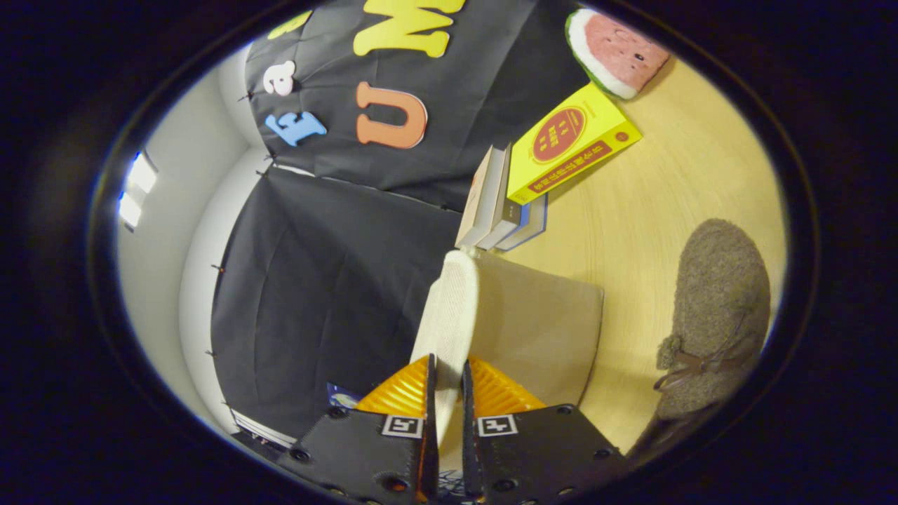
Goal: Open the storage box then place both shoes into the box .Put the left shoe in first, then the right shoe, with the right side of both shoes facing outward in a uniform manner.
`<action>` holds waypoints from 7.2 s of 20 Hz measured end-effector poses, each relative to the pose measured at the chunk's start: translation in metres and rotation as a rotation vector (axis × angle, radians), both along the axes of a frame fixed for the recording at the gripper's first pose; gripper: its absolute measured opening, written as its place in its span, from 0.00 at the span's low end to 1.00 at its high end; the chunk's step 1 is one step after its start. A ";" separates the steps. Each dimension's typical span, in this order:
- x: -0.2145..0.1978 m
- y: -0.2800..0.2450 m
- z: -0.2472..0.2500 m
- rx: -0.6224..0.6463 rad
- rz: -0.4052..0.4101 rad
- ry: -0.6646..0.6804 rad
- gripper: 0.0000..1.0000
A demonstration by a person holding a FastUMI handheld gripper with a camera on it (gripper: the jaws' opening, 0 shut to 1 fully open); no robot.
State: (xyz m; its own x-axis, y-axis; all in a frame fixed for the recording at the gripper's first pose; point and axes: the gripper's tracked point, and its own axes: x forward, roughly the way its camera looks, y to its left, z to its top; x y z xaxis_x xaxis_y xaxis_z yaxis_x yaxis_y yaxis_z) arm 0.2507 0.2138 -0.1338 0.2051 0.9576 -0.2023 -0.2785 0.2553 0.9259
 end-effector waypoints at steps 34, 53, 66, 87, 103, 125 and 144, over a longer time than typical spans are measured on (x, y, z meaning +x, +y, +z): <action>-0.070 0.285 0.148 -0.105 0.022 -0.265 0.30; -0.059 0.158 0.126 -0.296 -0.184 -0.407 0.95; -0.050 -0.017 0.114 -0.672 -0.414 -0.679 0.96; -0.025 -0.178 -0.073 -1.089 -0.339 -0.376 0.96; 0.002 -0.183 -0.116 -1.215 -0.093 -0.156 0.10; -0.065 -0.126 0.064 -1.021 -0.266 -0.298 0.00; -0.037 0.109 0.008 -0.953 -0.293 -0.208 0.00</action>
State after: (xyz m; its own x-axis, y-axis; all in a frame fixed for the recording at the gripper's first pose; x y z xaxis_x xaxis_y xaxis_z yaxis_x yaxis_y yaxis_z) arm 0.2138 0.3231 -0.1258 0.5239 0.3231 -0.7881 -0.2186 0.9453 0.2421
